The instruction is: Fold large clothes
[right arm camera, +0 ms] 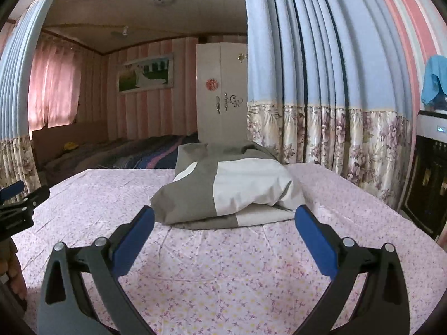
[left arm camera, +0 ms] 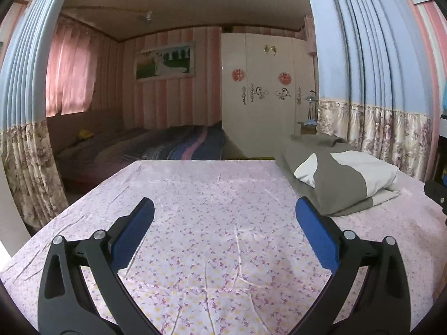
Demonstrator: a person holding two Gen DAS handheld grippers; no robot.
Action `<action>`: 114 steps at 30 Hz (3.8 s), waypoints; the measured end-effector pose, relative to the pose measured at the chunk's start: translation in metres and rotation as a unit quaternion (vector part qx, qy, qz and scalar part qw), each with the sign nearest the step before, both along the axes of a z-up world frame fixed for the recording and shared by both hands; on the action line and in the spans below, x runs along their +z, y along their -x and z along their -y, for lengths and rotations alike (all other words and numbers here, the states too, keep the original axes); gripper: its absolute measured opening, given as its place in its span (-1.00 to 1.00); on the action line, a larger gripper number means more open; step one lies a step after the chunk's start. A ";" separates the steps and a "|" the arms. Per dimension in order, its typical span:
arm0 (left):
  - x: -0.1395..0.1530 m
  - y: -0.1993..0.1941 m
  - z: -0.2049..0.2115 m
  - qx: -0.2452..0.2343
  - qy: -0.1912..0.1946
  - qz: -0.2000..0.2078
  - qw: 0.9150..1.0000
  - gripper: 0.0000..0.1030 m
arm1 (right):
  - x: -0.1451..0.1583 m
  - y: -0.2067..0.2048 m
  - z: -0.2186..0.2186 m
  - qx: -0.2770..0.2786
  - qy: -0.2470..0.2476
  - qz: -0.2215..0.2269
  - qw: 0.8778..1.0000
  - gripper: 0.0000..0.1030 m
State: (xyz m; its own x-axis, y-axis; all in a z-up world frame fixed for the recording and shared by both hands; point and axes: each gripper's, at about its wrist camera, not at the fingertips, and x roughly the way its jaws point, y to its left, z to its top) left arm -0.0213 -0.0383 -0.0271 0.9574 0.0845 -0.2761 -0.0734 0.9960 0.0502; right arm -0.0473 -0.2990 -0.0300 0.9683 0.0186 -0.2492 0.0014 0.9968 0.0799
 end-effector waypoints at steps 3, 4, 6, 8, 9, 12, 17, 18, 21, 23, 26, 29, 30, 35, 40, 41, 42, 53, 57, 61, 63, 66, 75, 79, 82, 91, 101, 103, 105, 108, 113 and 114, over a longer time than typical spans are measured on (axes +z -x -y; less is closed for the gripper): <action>0.000 -0.001 -0.006 0.014 0.009 -0.001 1.000 0.94 | 0.002 0.001 -0.004 0.004 0.014 0.019 1.000 0.95; 0.001 -0.001 -0.007 0.015 0.011 -0.001 1.000 0.94 | 0.003 0.001 -0.005 0.000 0.019 0.026 0.999 0.95; 0.000 -0.001 -0.005 0.014 0.006 -0.003 1.000 0.94 | 0.004 -0.002 -0.004 -0.001 0.018 0.028 0.999 0.95; 0.000 -0.002 -0.003 0.006 0.003 -0.006 1.000 0.94 | 0.002 -0.007 -0.004 -0.003 0.015 0.015 1.000 0.95; 0.000 -0.002 -0.002 0.006 0.003 -0.007 1.000 0.94 | 0.001 -0.010 -0.003 -0.004 0.012 0.008 1.000 0.95; -0.001 -0.001 -0.003 0.008 0.002 -0.006 1.000 0.94 | 0.000 -0.010 0.001 -0.009 0.003 0.005 1.000 0.95; -0.001 -0.001 -0.003 0.007 0.002 -0.007 1.000 0.94 | 0.001 -0.009 -0.003 -0.004 0.009 0.009 1.000 0.95; -0.001 -0.001 -0.003 0.007 0.001 -0.007 1.000 0.94 | 0.000 -0.011 -0.004 -0.002 0.012 0.006 1.000 0.95; -0.001 -0.001 -0.003 0.007 0.002 -0.007 1.000 0.94 | -0.001 -0.013 -0.005 -0.001 0.012 0.000 1.000 0.95; 0.000 -0.001 -0.004 0.008 0.001 -0.006 1.000 0.94 | -0.001 -0.013 -0.005 -0.002 0.011 0.001 1.000 0.95; -0.001 -0.001 -0.003 0.010 0.001 -0.006 1.000 0.94 | -0.001 -0.013 -0.006 -0.002 0.013 0.000 1.000 0.95; -0.002 -0.002 -0.003 0.010 0.000 -0.007 1.000 0.94 | 0.000 -0.012 -0.007 -0.002 0.013 0.003 1.000 0.95; -0.002 -0.003 -0.003 0.010 -0.001 -0.007 1.000 0.94 | 0.000 -0.012 -0.006 -0.002 0.012 0.003 1.000 0.95; -0.002 -0.002 -0.002 0.011 0.000 -0.007 1.000 0.94 | -0.001 -0.013 -0.004 -0.001 0.011 0.002 1.000 0.95; -0.002 -0.002 -0.002 0.011 0.000 -0.008 1.000 0.94 | -0.001 -0.013 -0.005 0.000 0.012 0.003 1.000 0.95; -0.002 -0.002 -0.002 0.011 0.000 -0.008 1.000 0.94 | -0.001 -0.014 -0.005 0.000 0.011 0.002 1.000 0.95; -0.002 -0.002 -0.002 0.011 0.000 -0.008 1.000 0.94 | -0.001 -0.014 -0.005 0.000 0.012 0.002 1.000 0.95; -0.002 -0.002 -0.003 0.010 -0.001 -0.008 1.000 0.94 | -0.001 -0.014 -0.003 0.001 0.012 0.002 1.000 0.95; -0.001 -0.002 -0.004 0.010 0.000 -0.008 1.000 0.94 | -0.001 -0.014 -0.003 0.001 0.012 0.002 1.000 0.95; -0.001 -0.002 -0.004 0.010 -0.001 -0.008 1.000 0.94 | -0.002 -0.015 -0.002 0.001 0.011 0.002 1.000 0.95; -0.001 -0.002 -0.004 0.010 -0.001 -0.008 1.000 0.94 | -0.002 -0.015 -0.002 0.002 0.012 0.002 1.000 0.95; -0.001 -0.002 -0.004 0.010 -0.001 -0.008 1.000 0.94 | -0.002 -0.015 -0.002 0.002 0.012 0.002 1.000 0.95; -0.002 -0.003 -0.004 0.010 -0.001 -0.009 1.000 0.94 | -0.002 -0.015 -0.001 0.002 0.012 0.002 1.000 0.95; -0.002 -0.003 -0.004 0.010 -0.001 -0.009 1.000 0.94 | -0.002 -0.015 -0.001 0.002 0.012 0.002 1.000 0.95; -0.001 -0.002 -0.004 0.010 -0.001 -0.009 1.000 0.94 | -0.002 -0.015 -0.001 0.002 0.012 0.003 1.000 0.95; -0.001 -0.002 -0.005 0.010 -0.001 -0.009 1.000 0.94 | -0.002 -0.015 -0.001 0.003 0.012 0.003 1.000 0.95; -0.001 -0.002 -0.005 0.010 -0.002 -0.009 1.000 0.94 | -0.002 -0.015 -0.001 0.003 0.012 0.003 1.000 0.95; -0.001 -0.002 -0.005 0.010 -0.001 -0.009 1.000 0.94 | -0.003 -0.016 0.000 0.003 0.012 0.003 1.000 0.95; -0.001 -0.002 -0.006 0.010 -0.002 -0.009 1.000 0.94 | -0.003 -0.015 0.000 0.003 0.012 0.002 1.000 0.95; -0.001 -0.002 -0.006 0.010 -0.001 -0.009 1.000 0.94 | -0.002 -0.015 -0.001 0.003 0.013 0.003 1.000 0.95; -0.002 -0.002 -0.006 0.011 -0.004 -0.011 1.000 0.94 | -0.002 -0.015 -0.002 0.002 0.013 0.002 1.000 0.95; -0.003 -0.002 -0.007 0.011 -0.003 -0.010 1.000 0.94 | -0.003 -0.015 -0.002 0.002 0.012 0.002 1.000 0.95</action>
State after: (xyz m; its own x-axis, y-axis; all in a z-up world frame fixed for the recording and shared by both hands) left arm -0.0193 -0.0314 -0.0299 0.9497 0.1066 -0.2944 -0.0933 0.9939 0.0588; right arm -0.0322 -0.2973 -0.0325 0.9694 0.0164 -0.2449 -0.0028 0.9984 0.0557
